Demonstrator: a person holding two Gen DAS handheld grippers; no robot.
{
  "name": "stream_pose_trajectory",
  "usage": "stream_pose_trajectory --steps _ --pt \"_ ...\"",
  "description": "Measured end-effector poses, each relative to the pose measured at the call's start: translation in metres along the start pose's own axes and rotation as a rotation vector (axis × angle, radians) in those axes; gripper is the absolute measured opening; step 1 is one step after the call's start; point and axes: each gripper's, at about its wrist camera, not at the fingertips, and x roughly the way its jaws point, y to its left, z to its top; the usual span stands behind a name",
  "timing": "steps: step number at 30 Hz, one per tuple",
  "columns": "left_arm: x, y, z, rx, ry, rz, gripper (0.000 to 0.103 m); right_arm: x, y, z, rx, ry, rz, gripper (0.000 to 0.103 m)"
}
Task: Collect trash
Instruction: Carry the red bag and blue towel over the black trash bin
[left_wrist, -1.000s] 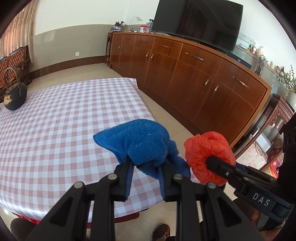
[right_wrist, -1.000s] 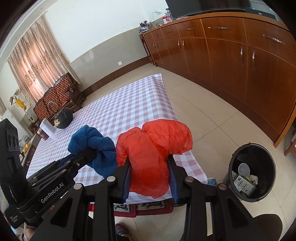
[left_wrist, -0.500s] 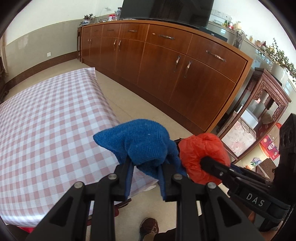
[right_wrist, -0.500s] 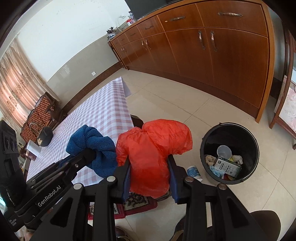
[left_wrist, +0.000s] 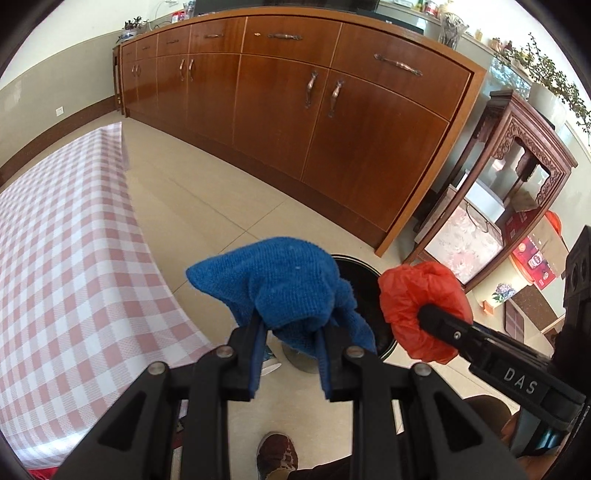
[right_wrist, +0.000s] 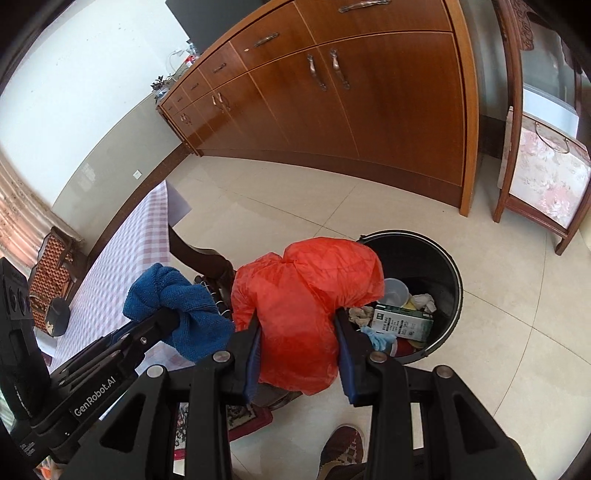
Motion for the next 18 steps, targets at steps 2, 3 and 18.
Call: stream_pose_trajectory --steps 2,3,18 --pt "0.008 -0.006 0.001 0.006 0.018 -0.011 0.026 0.004 -0.011 0.003 0.019 0.005 -0.018 0.037" --pt "0.013 -0.009 0.001 0.009 0.027 -0.014 0.026 0.006 -0.017 0.004 0.030 0.009 -0.024 0.037" --pt "0.070 -0.042 0.006 0.049 0.141 -0.046 0.026 0.049 -0.082 0.033 0.148 0.084 -0.122 0.037"
